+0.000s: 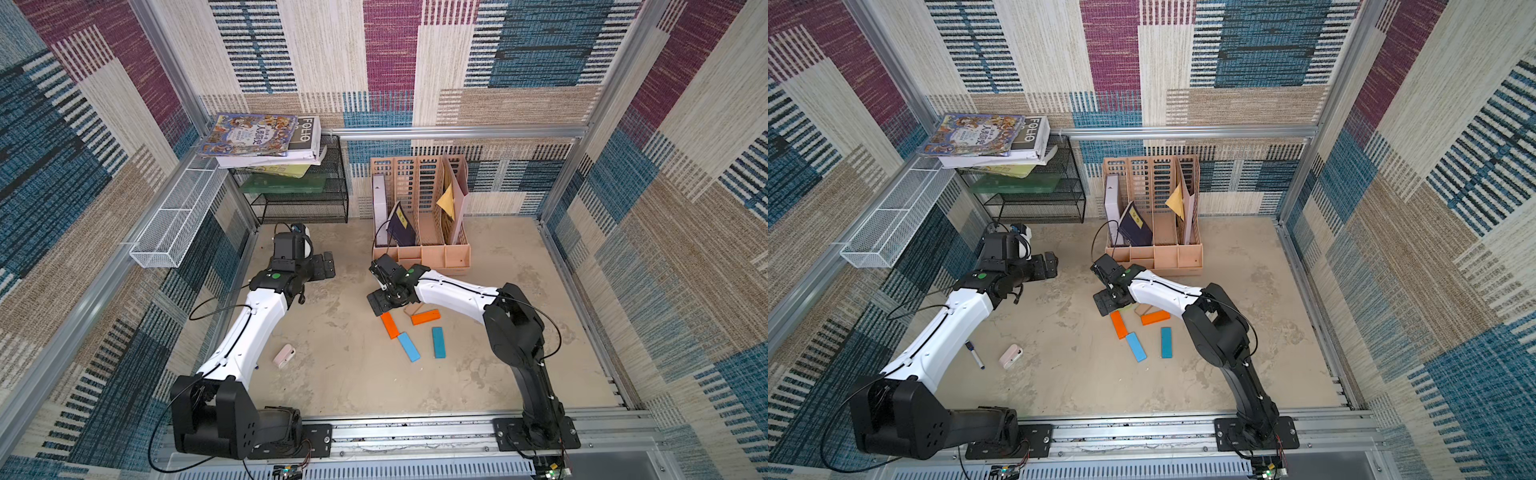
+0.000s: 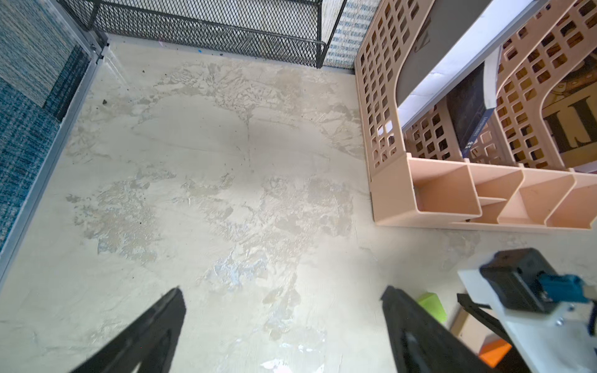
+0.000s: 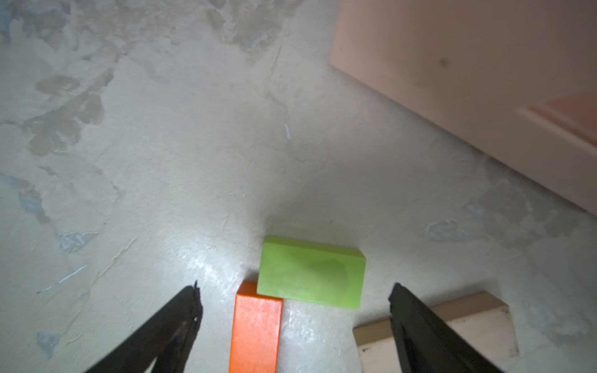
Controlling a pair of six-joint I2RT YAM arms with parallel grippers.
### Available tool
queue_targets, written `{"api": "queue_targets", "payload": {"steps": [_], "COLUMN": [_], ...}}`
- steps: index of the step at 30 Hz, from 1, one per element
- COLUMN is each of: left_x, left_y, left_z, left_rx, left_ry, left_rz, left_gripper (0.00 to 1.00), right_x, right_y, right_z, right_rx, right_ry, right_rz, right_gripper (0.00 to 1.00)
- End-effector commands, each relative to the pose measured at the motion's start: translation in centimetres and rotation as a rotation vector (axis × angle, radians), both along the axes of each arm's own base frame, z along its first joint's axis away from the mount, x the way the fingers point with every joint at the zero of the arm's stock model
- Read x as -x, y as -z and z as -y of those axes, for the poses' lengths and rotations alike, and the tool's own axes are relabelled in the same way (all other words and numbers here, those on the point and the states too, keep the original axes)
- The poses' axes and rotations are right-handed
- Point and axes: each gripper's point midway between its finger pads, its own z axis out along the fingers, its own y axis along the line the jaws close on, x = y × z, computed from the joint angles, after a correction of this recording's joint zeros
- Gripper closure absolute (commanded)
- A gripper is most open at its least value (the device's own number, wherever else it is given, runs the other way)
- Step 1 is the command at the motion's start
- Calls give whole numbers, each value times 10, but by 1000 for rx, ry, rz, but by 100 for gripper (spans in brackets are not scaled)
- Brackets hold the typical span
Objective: Assemble a giraffe with building blocks
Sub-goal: Pick up the building block from the center of the board.
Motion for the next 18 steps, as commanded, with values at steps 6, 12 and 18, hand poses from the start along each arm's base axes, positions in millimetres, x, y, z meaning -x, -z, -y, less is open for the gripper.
{"api": "queue_targets", "payload": {"steps": [6, 12, 18], "left_x": [4, 5, 3], "left_y": [-3, -4, -1], "left_z": [0, 0, 1], "left_rx": [9, 12, 14], "left_ry": [-4, -5, 2], "left_rz": [-5, 5, -12], "left_gripper": [1, 1, 1], "right_x": [-3, -4, -4], "right_y": [12, 21, 25], "right_z": [10, 6, 14], "right_rx": [22, -1, 1], "right_ry": [78, 87, 122], "right_rz": [-20, -40, -50], "right_gripper": [9, 16, 29]}}
